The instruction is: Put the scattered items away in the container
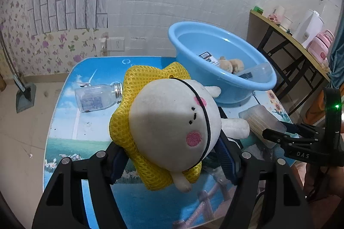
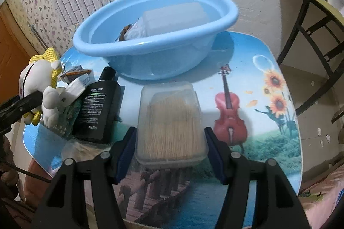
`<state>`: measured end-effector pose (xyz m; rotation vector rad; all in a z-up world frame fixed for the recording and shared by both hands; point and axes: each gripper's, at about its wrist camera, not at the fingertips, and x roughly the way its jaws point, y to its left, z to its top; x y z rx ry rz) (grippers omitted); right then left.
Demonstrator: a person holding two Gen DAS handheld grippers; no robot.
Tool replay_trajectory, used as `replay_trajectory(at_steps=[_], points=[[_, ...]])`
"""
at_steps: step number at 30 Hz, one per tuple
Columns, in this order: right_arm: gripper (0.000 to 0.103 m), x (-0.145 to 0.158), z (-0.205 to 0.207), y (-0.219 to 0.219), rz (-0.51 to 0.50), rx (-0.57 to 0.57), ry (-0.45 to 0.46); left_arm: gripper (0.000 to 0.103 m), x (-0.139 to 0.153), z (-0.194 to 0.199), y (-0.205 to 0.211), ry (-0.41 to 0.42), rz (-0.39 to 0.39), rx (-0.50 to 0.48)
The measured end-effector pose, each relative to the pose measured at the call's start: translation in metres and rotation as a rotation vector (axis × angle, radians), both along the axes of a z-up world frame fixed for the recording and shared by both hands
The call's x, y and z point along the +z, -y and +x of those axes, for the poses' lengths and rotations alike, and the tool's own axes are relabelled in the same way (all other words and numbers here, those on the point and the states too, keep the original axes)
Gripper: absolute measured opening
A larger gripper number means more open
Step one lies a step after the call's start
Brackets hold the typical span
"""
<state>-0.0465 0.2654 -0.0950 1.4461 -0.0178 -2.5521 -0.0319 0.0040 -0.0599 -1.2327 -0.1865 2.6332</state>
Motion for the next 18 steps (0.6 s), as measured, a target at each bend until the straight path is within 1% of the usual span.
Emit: replay_trajectory(at_steps=[3,6,10,14,18], points=[[0.061,0.005,0.011,-0.007,-0.013,-0.008,-0.016,0.072,0.005,0.008,0.000,-0.012,-0.003,0.006],[0.061,0.009,0.017,-0.015,-0.055,-0.024,-0.016,0.072,0.010,0.014,-0.001,-0.024,-0.007,0.012],[0.061,0.021,0.025,-0.019,-0.065,-0.042,-0.068,0.072,0.021,0.021,-0.004,-0.047,-0.012,0.011],[0.060,0.032,0.029,-0.022,-0.107,-0.046,-0.099,0.072,0.030,0.027,-0.007,-0.071,-0.021,0.003],[0.060,0.041,0.032,-0.021,-0.111,-0.044,-0.122,0.072,0.036,0.028,-0.010,-0.081,-0.028,-0.009]])
